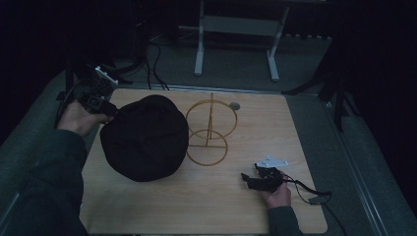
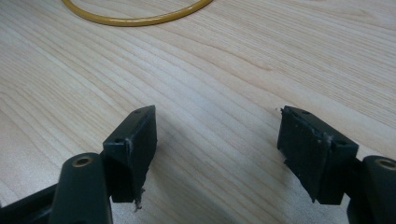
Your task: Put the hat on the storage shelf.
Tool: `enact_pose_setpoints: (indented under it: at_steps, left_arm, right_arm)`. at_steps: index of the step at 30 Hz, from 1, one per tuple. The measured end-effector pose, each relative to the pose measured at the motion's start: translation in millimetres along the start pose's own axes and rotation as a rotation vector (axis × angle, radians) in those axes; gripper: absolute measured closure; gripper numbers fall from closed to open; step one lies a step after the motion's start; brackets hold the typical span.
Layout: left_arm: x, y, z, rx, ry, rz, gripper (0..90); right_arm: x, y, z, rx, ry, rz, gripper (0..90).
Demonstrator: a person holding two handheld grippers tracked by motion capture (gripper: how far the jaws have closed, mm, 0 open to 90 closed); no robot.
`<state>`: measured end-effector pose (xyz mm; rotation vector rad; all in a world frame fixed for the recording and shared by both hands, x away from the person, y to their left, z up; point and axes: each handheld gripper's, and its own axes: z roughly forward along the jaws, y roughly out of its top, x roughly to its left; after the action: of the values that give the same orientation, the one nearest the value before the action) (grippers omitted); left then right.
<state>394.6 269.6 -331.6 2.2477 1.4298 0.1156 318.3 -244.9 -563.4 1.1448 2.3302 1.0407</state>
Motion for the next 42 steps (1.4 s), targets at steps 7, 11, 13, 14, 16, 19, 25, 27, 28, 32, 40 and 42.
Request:
enact_pose_setpoints:
  at_steps: [7,11,13,14,16,19,25,27,28,32,40,42]
  left_arm:
    - [-2.2,7.6,-8.6,-0.005,-0.003,0.009,75.4]
    - [-4.6,12.3,-11.7,-0.01,-0.008,0.016,75.3]
    - [-5.2,14.3,-12.0,-0.013,-0.015,0.014,75.3]
    - [-5.1,15.1,-12.0,-0.015,-0.022,0.013,75.3]
    - [-4.0,16.7,-11.2,-0.014,-0.038,0.012,75.3]
    - [-2.6,18.7,-10.2,-0.016,-0.053,0.005,75.3]
    - [-2.6,24.0,-11.3,-0.014,-0.047,0.003,75.3]
    - [-3.2,26.0,-12.1,-0.016,-0.048,0.003,75.3]
    - [-3.4,27.1,-12.5,-0.016,-0.049,0.003,75.3]
    - [-6.7,31.9,-15.0,-0.021,-0.048,0.003,75.3]
    - [-12.5,42.5,-18.3,-0.037,-0.061,0.008,75.2]
    - [-13.0,43.9,-17.5,-0.039,-0.066,0.006,75.2]
  right_arm:
    - [-0.2,0.0,0.0,0.001,0.0,-0.001,28.5]
    - [-0.3,0.1,0.0,0.001,0.0,-0.002,28.5]
    - [-0.5,0.2,0.2,0.001,0.001,-0.004,28.5]
    - [-0.6,0.3,0.2,0.001,0.001,-0.004,28.5]
    - [-0.6,0.3,0.2,0.001,0.001,-0.004,28.5]
    - [-0.7,0.2,0.2,0.0,0.001,-0.005,28.5]
    - [-1.0,0.4,0.6,-0.001,0.0,-0.006,28.5]
    - [-0.9,0.4,0.6,-0.001,0.0,-0.006,28.5]
    - [-1.0,0.4,0.6,-0.001,0.0,-0.006,28.5]
    - [-1.0,0.4,0.6,-0.001,0.0,-0.006,28.5]
    - [-1.0,0.4,0.6,-0.001,0.0,-0.007,28.5]
    - [-1.0,0.4,0.6,-0.001,0.0,-0.007,28.5]
